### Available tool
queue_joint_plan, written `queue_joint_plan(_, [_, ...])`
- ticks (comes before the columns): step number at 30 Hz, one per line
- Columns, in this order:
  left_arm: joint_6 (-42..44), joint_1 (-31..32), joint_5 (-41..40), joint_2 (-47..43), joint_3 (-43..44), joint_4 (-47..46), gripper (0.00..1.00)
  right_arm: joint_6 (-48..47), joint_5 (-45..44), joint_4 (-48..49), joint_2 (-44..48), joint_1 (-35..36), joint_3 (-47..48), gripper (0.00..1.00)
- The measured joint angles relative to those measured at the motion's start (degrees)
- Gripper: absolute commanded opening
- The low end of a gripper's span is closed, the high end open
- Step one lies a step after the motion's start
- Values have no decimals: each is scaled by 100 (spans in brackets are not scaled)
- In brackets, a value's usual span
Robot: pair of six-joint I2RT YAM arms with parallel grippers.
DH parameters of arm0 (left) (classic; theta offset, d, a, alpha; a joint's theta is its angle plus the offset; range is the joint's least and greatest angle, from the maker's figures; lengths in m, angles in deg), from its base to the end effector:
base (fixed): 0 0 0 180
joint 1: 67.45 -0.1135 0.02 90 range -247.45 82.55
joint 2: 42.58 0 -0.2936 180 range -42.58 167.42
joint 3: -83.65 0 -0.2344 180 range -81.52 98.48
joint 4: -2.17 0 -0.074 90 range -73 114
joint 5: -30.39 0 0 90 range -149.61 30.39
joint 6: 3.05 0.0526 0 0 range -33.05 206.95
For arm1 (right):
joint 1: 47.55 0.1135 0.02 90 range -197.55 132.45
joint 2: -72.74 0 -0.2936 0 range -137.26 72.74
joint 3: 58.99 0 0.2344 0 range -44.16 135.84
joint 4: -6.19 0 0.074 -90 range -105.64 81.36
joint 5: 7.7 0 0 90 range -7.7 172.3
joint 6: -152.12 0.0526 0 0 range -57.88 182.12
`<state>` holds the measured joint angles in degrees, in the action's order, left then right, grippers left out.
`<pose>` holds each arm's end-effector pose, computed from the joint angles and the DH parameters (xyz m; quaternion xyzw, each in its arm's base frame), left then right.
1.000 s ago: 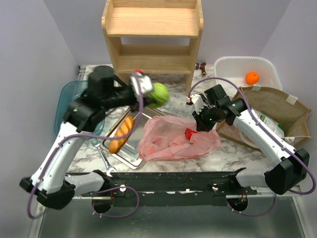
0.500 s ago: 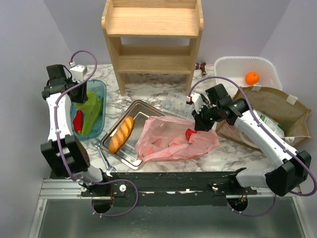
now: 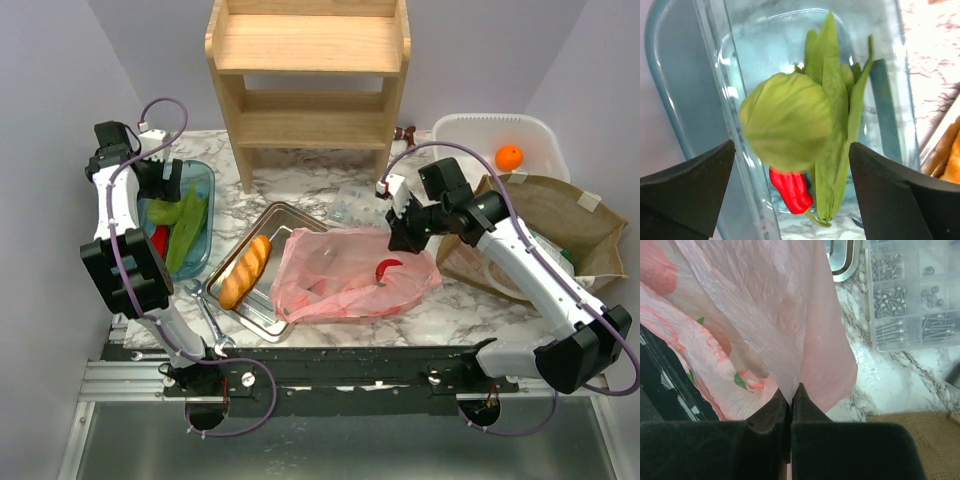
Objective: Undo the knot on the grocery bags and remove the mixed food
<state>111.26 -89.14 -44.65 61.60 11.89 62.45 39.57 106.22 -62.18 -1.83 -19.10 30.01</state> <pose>0.3722 0.1334 0.3110 0.0595 0.9476 -0.0021 0.3138 0.2015 0.1334 0.3562 -0.4584 0.8120 0.2124 0.2923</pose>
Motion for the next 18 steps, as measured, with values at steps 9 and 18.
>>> queue_joint_plan(9, [540, 175, 1554, -1788, -380, 452, 94, 13, 492, 55, -101, 0, 632, 1])
queue_joint_plan(18, [2232, 4607, 2544, -4736, -1086, 1182, 27, -199, 487, -247, 389, 0, -769, 1])
